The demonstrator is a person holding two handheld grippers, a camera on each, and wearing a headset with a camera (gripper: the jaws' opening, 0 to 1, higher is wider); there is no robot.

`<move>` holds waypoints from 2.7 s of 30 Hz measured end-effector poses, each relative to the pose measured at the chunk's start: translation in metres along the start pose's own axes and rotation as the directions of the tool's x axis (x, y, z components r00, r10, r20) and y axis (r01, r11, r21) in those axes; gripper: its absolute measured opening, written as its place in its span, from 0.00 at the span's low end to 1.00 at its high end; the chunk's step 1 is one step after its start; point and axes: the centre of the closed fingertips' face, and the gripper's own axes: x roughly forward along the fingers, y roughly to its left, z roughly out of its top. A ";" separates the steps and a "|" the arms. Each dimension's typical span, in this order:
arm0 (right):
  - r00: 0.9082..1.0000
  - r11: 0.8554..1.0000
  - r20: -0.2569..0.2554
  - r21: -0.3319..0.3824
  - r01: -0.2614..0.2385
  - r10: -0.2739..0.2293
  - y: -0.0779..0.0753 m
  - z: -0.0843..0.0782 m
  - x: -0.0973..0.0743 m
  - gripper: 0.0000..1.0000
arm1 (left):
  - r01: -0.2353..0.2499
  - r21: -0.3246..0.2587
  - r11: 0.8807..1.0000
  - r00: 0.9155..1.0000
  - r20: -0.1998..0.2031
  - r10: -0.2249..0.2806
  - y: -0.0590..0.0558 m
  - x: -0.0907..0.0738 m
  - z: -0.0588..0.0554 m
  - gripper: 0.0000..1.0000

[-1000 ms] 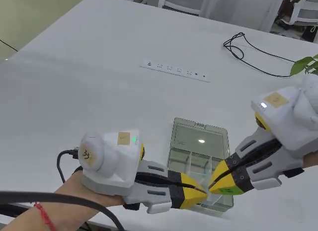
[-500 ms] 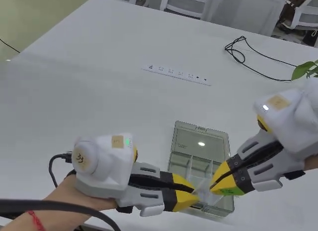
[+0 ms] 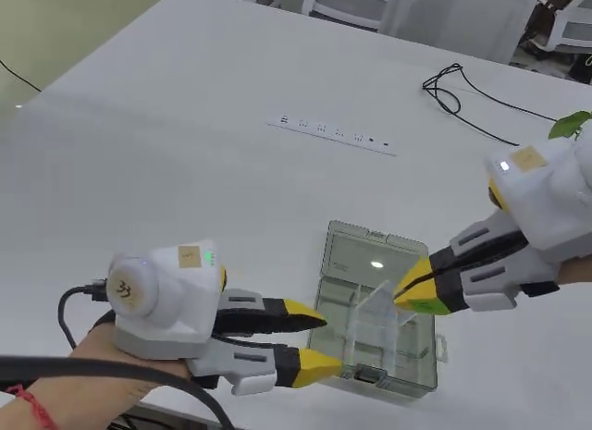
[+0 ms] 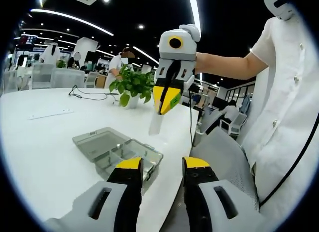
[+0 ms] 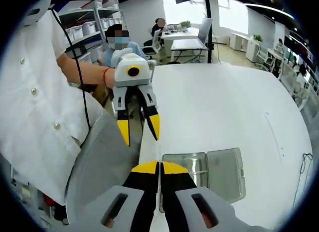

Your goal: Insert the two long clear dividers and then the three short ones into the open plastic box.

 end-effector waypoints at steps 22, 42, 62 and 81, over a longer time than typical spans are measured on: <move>0.999 0.998 0.012 0.048 0.052 -0.052 -0.045 -0.024 0.061 0.02 | -0.113 -0.050 0.992 0.993 -0.033 0.112 0.022 -0.016 -0.021 0.70; 0.998 0.998 -0.025 -0.030 0.051 -0.052 -0.054 -0.045 0.080 0.02 | -0.120 -0.069 0.990 0.992 -0.036 0.117 0.023 -0.015 -0.023 0.74; 0.993 0.998 -0.102 -0.025 0.052 -0.055 -0.058 -0.054 0.104 0.02 | -0.112 -0.065 0.992 0.993 -0.033 0.110 0.021 -0.011 -0.021 0.75; 0.985 0.999 -0.167 -0.008 0.043 -0.043 -0.058 -0.067 0.122 0.02 | -0.119 -0.031 0.992 0.992 -0.053 0.117 0.028 -0.007 -0.025 0.84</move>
